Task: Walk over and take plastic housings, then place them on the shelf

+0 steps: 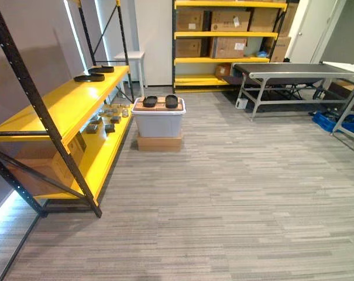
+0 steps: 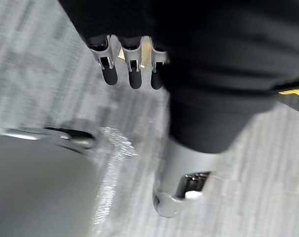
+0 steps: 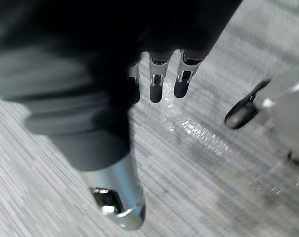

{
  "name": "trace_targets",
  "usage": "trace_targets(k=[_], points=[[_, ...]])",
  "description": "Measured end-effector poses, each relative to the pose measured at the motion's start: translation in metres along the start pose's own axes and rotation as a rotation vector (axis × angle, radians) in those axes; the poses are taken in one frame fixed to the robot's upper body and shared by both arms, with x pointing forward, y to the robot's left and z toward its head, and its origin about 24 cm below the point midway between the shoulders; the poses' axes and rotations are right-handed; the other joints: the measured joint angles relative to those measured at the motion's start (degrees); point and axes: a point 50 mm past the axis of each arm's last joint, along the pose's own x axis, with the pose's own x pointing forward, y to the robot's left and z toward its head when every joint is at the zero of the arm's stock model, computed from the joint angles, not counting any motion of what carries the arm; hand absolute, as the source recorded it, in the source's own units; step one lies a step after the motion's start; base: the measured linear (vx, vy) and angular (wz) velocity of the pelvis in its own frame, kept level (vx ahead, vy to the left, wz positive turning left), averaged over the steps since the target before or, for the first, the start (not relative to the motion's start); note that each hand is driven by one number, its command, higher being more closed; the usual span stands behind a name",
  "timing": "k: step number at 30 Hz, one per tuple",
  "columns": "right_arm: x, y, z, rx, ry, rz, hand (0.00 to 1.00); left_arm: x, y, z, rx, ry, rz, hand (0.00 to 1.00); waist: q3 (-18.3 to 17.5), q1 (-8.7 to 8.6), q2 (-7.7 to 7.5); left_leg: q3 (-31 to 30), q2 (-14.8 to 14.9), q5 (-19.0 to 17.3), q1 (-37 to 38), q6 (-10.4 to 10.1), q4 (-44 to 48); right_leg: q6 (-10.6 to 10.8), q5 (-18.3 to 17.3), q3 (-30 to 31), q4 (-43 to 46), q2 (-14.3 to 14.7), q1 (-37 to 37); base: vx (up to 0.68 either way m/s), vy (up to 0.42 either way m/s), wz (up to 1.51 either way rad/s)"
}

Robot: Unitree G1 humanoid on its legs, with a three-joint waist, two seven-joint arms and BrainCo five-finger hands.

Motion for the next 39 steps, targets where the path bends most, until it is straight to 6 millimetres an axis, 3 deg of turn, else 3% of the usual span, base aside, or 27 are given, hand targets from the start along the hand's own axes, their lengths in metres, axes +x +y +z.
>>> trace_targets(k=[5,12,20,39], points=[[0.002,0.005,0.009,-0.033,-0.021,-0.005,0.00,0.003,0.000,0.014,-0.020,-0.042,0.013,0.00,0.8,-0.46,0.17,-0.6,-0.1,-0.1,0.7,-0.2,-0.7,0.4,0.0,-1.1,-2.3,-0.1,1.9,0.03,-0.018,0.09],[0.003,-0.001,0.012,0.000,-0.021,-0.020,0.00,-0.001,0.013,0.000,-0.133,-0.012,0.056,0.00,0.9,-0.41,0.45,-1.3,0.2,-0.2,2.5,-0.4,-2.1,0.6,-0.1,-1.4,-3.5,0.3,3.9,0.01,-0.025,0.04],[0.003,0.001,0.008,-0.024,0.003,-0.001,0.00,-0.002,0.014,-0.007,-0.243,0.010,0.038,0.00,0.9,-0.39,0.53,-1.4,0.2,-0.2,3.8,-0.7,-2.7,0.8,-0.3,-2.1,-3.4,0.3,4.9,0.00,0.000,0.00],[0.003,-0.002,0.006,-0.006,0.020,-0.013,0.00,-0.006,0.014,-0.024,-0.244,0.060,0.023,0.00,0.2,-0.39,0.87,-1.5,0.3,0.2,4.6,-1.0,-3.8,0.8,-0.3,-2.6,-3.4,0.3,5.3,-0.01,-0.008,0.00]])
